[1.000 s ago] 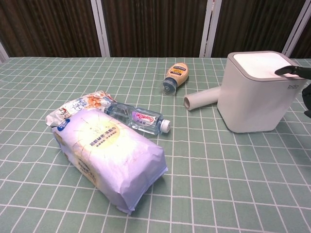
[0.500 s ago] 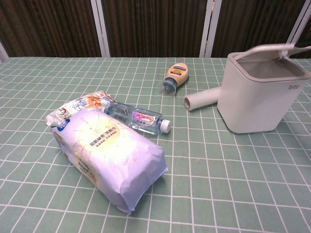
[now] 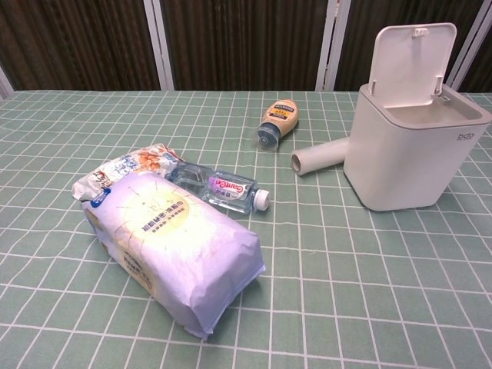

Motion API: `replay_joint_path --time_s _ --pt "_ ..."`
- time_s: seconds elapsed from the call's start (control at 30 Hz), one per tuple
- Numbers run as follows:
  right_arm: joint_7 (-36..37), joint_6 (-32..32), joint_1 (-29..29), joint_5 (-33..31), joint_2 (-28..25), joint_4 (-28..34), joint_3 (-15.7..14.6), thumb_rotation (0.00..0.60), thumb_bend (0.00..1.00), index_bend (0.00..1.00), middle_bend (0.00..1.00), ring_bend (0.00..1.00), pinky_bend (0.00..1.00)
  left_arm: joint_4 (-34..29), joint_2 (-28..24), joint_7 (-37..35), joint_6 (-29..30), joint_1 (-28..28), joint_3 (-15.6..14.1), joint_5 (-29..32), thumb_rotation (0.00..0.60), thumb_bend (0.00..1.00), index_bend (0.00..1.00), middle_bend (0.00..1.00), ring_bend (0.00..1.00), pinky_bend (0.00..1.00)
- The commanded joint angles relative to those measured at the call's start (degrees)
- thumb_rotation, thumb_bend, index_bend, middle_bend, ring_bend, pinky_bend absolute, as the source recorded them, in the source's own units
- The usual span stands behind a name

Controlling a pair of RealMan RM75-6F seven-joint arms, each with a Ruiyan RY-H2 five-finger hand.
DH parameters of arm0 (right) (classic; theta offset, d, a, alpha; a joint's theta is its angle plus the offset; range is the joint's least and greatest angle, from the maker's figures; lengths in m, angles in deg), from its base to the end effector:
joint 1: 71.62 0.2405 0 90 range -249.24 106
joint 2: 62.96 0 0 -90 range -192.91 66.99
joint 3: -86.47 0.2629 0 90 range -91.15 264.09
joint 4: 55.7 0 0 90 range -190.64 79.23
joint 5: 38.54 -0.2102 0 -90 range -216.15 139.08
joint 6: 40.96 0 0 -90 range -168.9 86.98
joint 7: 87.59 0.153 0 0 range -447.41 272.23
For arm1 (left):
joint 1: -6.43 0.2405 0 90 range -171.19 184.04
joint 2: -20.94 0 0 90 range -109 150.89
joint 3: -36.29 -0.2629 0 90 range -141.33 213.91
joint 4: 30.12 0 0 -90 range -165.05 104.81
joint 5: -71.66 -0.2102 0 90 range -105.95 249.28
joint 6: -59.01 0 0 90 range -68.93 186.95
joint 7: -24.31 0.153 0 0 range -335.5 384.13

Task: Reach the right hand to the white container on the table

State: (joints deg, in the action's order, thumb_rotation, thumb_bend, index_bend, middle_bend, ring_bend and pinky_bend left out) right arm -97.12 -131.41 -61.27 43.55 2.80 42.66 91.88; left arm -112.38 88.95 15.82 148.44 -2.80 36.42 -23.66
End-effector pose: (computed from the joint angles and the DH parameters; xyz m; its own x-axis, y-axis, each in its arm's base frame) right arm -0.2752 -0.2237 0.1671 0.4062 0.1547 0.9006 -0.9096 -0.0254 0.4146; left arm -0.3075 0.2048 0.1484 0.3623 -0.0374 0.9313 0.9019 -0.2380 -0.3604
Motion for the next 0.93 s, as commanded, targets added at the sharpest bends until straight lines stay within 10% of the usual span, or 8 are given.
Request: replay_joint_path --time_s 0.03,0.93 --pt "2.8 -3.3 -3.3 1.3 1.7 -3.4 -1.1 0.6 0.38 0.0 0.09 0.02 0.0 -0.1 0.1 0.3 -0.2 -0.1 0.0 0.0 0.6 0.51 0.42 0.4 0.32 0.49" --pt "8.7 3.2 -4.9 4.0 1.0 -8.0 -3.6 0.6 0.22 0.0 0.0 0.0 0.0 0.2 0.5 1.2 -1.4 -0.6 -0.2 0.2 0.6 0.51 0.42 0.4 0.32 0.49"
